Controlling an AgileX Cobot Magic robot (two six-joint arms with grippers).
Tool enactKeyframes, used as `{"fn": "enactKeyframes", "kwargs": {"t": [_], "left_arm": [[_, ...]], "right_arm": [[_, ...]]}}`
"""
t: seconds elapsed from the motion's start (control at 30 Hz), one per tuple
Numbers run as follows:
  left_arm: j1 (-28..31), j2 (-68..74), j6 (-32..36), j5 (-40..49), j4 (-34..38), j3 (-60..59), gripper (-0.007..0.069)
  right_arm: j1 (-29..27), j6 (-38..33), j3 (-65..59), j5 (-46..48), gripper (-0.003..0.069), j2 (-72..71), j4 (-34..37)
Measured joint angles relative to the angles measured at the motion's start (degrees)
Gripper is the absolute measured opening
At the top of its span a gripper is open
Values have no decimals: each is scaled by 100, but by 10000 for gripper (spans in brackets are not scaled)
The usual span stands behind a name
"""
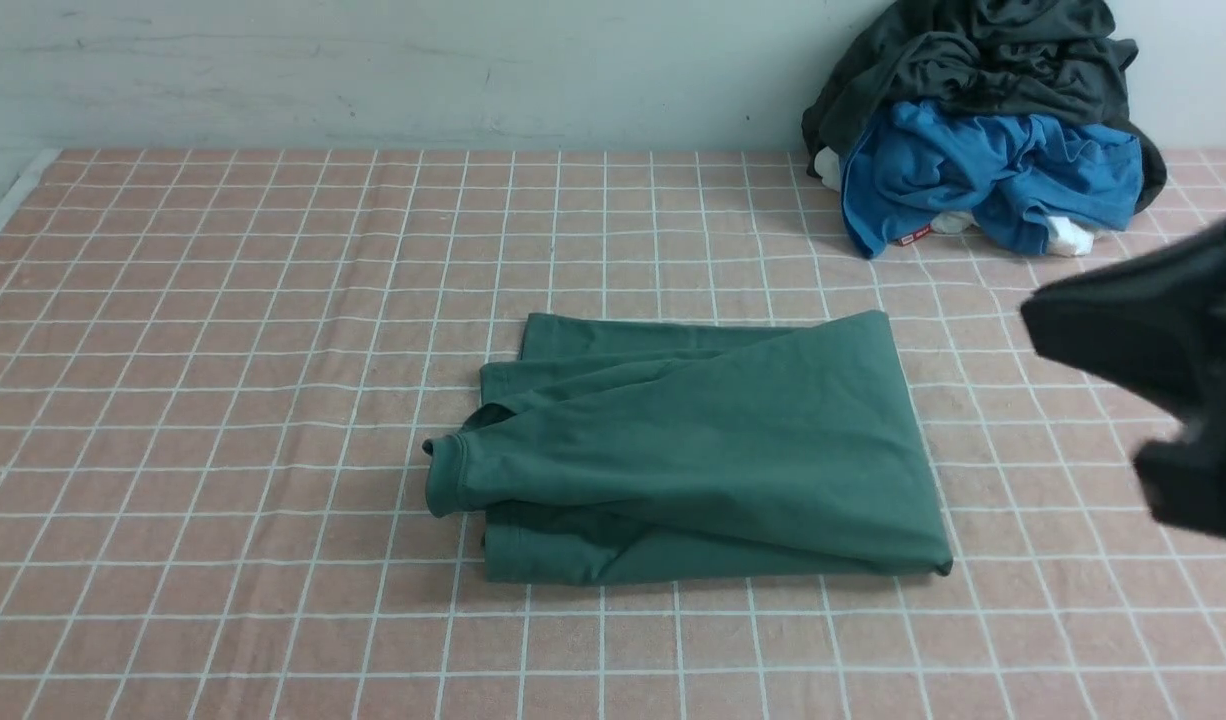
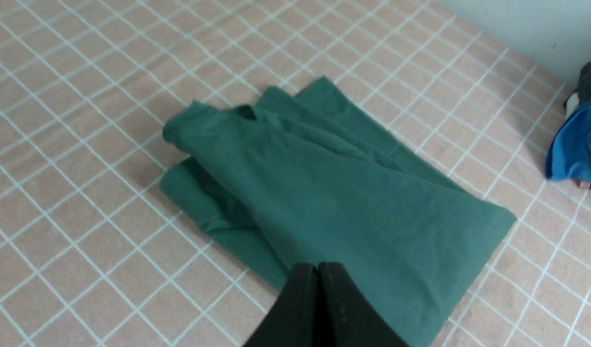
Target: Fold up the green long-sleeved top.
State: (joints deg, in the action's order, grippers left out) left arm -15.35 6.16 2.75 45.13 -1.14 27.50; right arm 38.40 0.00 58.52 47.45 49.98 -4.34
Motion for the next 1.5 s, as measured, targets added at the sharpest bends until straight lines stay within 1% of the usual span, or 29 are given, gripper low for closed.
{"fn": "enactKeyframes", "kwargs": {"t": [0.03, 0.07, 0.13, 0.2, 0.37, 0.5, 0.8, 1.0, 1.07, 1.23, 1.3, 1.33, 1.43, 1.47, 1.5], "left_arm": [[0, 0, 0, 0, -6, 0, -4], [0, 0, 0, 0, -5, 0, -4], [0, -5, 0, 0, -5, 0, -4], [0, -5, 0, 0, -12, 0, -4], [0, -5, 0, 0, -12, 0, -4], [0, -5, -4, 0, -12, 0, -4], [0, -10, -4, 0, -12, -2, -4], [0, -10, -4, 0, -12, -2, -4], [0, -10, -4, 0, -12, -2, -4], [0, -10, -4, 0, -12, -2, -4], [0, -10, -4, 0, -12, -2, -4], [0, -10, -4, 0, -12, -2, -4], [0, -10, -4, 0, -12, -2, -4], [0, -10, -4, 0, -12, -2, -4], [0, -10, -4, 0, -12, -2, -4]], "right_arm": [[0, 0, -304, -203, -13, -350, 11], [0, 0, -304, -237, -13, -408, 11], [0, 0, -829, -657, -13, -1170, 17], [0, 0, -1030, -882, -13, -1602, 17], [0, 0, -1332, -1038, -14, -2351, 17], [0, 0, -1356, -941, -14, -2571, 17], [0, 0, -1362, -839, -14, -2594, 17], [0, 0, -1362, -900, -14, -2594, -156], [0, 0, -1415, -1120, -14, -2606, -132], [0, -300, -2316, -2431, -14, -2997, -4], [-118, -325, -3045, -3195, -14, -3361, -67], [-215, -325, -3353, -3365, -14, -3490, -94], [-844, -255, -4127, -3647, -14, -3986, -122], [-899, -244, -4177, -3655, -14, -4019, -122], [-1244, -158, -4457, -3654, -14, -4214, -134]]}}
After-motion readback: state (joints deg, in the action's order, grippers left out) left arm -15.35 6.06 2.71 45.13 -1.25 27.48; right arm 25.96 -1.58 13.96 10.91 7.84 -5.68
